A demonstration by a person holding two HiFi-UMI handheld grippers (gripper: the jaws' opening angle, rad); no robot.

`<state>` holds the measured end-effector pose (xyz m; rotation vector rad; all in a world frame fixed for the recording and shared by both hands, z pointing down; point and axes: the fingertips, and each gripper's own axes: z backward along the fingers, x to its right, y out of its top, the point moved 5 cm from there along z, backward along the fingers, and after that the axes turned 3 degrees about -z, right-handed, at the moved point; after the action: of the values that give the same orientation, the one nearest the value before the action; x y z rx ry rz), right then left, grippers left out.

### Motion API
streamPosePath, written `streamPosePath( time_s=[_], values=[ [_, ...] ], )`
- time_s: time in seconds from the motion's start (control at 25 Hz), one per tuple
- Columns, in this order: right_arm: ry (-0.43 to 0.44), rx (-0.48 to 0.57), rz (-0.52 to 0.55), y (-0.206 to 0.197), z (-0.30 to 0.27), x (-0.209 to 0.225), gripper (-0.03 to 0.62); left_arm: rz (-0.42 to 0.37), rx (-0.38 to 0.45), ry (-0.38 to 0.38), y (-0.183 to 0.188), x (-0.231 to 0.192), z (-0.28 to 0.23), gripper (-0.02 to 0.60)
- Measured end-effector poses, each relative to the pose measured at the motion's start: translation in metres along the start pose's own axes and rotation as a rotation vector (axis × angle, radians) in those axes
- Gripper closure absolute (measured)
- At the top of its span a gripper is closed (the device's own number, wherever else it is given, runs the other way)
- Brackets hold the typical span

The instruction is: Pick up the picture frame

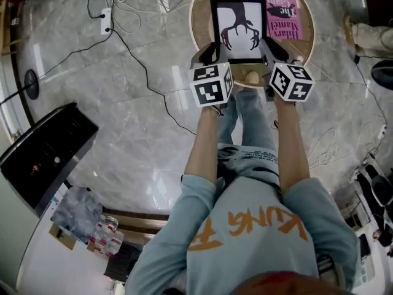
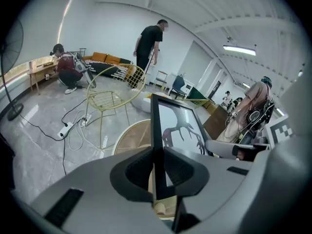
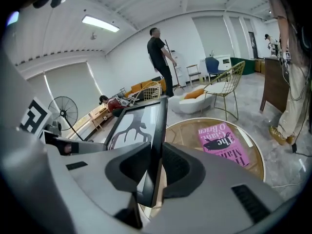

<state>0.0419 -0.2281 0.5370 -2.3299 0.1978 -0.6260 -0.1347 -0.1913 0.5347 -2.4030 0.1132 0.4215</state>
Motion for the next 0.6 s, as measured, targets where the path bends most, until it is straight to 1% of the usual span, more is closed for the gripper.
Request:
streamPosePath(
  time_s=[0.12, 0.28, 0.44, 0.6],
  values=[
    [0.010, 0.035, 0.008, 0.023, 0.017, -0.017, 0.523, 0.018, 0.041, 0.000, 0.023, 0.004, 0.024, 0.503],
    [0.017, 0.096, 0.040, 0.058, 0.033, -0.039, 0.525, -0.007, 0.100, 0.001, 0.056, 0.010, 0.052, 0.503],
    [0.016, 0.170, 0.062, 0.085, 0.064, -0.061, 0.525, -0.056, 0.161, -0.008, 0.083, 0.022, 0.087, 0.503],
    [0.008, 0.257, 0.073, 0.115, 0.093, -0.070, 0.525, -0.138, 0.237, -0.025, 0.116, 0.043, 0.113, 0.503]
  ],
)
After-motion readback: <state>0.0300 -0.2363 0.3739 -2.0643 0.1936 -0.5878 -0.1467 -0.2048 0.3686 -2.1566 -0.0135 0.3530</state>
